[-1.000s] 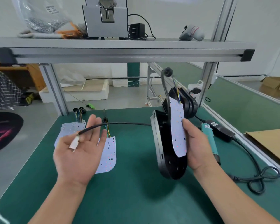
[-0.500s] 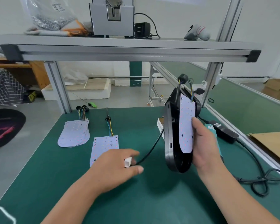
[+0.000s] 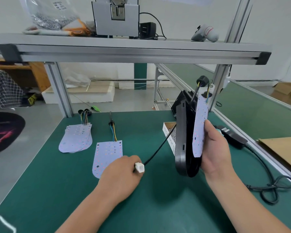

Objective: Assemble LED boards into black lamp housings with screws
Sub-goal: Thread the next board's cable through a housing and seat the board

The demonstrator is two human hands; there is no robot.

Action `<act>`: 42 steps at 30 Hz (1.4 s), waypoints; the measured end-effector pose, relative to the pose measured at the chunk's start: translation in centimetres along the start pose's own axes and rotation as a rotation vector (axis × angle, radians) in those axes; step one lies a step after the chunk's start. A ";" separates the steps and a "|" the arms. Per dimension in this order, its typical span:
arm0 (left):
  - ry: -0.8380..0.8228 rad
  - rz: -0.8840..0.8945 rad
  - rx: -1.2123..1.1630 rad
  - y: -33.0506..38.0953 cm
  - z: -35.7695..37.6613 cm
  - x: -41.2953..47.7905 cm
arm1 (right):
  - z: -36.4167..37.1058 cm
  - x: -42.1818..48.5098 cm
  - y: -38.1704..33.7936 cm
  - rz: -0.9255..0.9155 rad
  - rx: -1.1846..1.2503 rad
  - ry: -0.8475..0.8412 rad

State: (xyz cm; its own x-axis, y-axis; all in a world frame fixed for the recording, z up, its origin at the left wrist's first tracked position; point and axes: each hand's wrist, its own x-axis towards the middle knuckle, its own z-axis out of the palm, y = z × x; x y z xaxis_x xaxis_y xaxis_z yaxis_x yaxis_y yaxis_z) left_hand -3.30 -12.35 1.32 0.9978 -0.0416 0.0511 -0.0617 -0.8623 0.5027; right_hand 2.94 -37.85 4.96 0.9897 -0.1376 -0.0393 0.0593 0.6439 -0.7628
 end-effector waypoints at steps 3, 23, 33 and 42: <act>0.032 -0.100 -0.339 -0.7 -1.2 0.4 | -0.2 0.2 -0.3 0.000 0.033 0.033; 0.222 0.040 -0.840 0.1 -2.1 0.9 | 0.8 -0.6 2.7 0.143 -0.083 -0.149; 0.009 0.027 -0.329 -0.1 -1.0 1.5 | 0.7 -1.1 3.0 0.102 -0.167 -0.365; -0.206 -0.229 -1.329 1.3 -0.1 0.8 | 0.9 -0.7 3.6 0.145 -0.178 -0.297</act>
State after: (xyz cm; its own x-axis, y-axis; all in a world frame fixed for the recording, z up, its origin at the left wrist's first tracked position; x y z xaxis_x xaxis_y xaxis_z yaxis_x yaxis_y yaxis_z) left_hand -2.62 -13.40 2.10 0.9667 -0.1396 -0.2146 0.2454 0.2667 0.9320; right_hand 2.55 -34.79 2.80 0.9824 0.1864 0.0135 -0.0823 0.4963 -0.8642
